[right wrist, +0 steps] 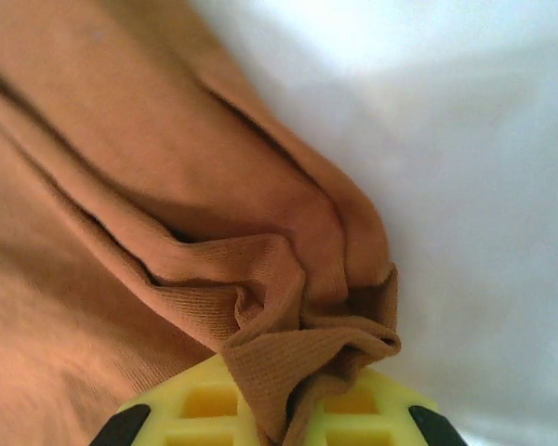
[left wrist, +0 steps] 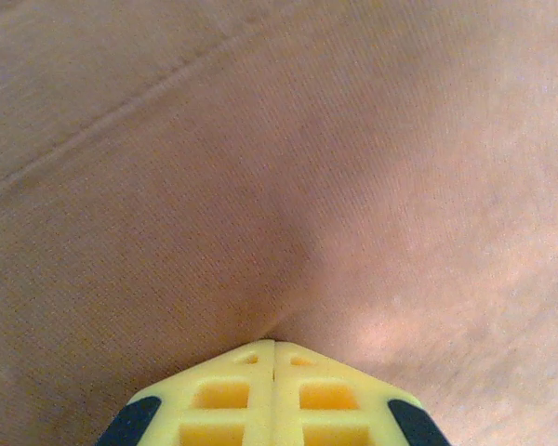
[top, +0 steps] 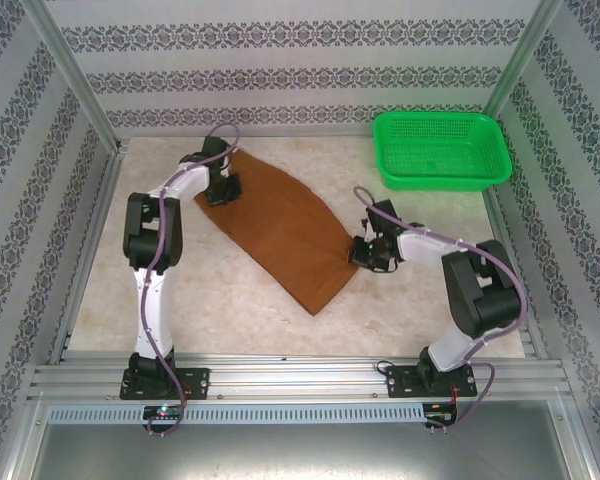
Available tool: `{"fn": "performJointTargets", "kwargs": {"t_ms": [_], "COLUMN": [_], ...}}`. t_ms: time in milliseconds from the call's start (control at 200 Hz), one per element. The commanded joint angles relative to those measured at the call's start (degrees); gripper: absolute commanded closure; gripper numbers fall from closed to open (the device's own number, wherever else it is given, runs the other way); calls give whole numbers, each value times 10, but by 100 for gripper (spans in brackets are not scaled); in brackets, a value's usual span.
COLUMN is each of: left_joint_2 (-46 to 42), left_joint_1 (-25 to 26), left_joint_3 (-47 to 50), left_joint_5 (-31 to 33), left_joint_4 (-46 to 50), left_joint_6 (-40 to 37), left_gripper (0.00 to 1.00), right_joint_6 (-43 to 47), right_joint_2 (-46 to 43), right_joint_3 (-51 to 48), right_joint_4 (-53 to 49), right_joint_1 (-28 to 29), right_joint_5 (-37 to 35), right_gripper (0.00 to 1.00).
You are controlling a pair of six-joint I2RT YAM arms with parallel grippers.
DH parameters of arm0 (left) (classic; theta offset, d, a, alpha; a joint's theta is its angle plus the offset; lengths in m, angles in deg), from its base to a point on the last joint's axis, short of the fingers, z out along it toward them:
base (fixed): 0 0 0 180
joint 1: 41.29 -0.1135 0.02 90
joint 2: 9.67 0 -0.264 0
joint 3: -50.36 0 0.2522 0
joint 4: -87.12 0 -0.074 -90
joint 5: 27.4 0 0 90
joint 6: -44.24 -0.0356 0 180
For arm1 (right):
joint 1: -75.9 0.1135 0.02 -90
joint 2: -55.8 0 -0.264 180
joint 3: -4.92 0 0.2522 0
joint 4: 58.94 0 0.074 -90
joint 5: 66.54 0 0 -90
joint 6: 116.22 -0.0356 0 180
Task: Roll up the long pants
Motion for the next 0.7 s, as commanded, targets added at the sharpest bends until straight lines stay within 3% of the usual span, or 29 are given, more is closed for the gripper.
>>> {"fn": "performJointTargets", "kwargs": {"t_ms": [0, 135, 255, 300, 350, 360, 385, 415, 425, 430, 435, 440, 455, 545, 694], "left_joint_2": [97, 173, 224, 234, 233, 231, 224, 213, 207, 204, 200, 198, 184, 79, -117], "left_joint_1": [47, 77, 93, 95, 96, 96, 97, 98, 99, 100, 101, 102, 104, 117, 117], "left_joint_3": [-85, -241, -359, -388, -403, -404, -403, -397, -395, -393, -389, -386, -374, -244, -45], "left_joint_5": [-24, -40, -47, -45, -32, -28, -14, 18, 33, 40, 46, 51, 71, 152, 116], "left_joint_4": [71, 123, 155, 164, 175, 177, 182, 191, 193, 194, 195, 194, 192, 121, 0], "left_joint_6": [-24, -35, -38, -38, -37, -38, -40, -43, -44, -45, -47, -49, -55, -85, -98], "left_gripper": [100, 100, 100, 100, 100, 98, 89, 63, 52, 41, 22, 12, 2, 0, 0], "right_joint_6": [-20, -48, -63, -65, -64, -64, -61, -58, -58, -57, -56, -56, -56, -46, -108], "right_joint_2": [-47, -82, -67, -57, -52, -53, -56, -63, -66, -68, -70, -71, -76, -109, -161], "right_joint_3": [-52, -48, -14, 7, 28, 32, 39, 49, 53, 55, 56, 57, 60, 80, 53], "right_joint_4": [-59, -84, -111, -149, -186, -193, -206, -217, -220, -221, -222, -223, -227, -230, -164], "right_joint_1": [76, 186, 245, 253, 251, 251, 250, 251, 252, 251, 252, 252, 251, 249, 205], "right_joint_5": [3, -15, -45, -87, -139, -151, -175, -201, -208, -211, -215, -219, -229, -257, -253], "right_gripper": [100, 100, 99, 69, 13, 5, 2, 2, 2, 2, 2, 2, 2, 2, 2]}}
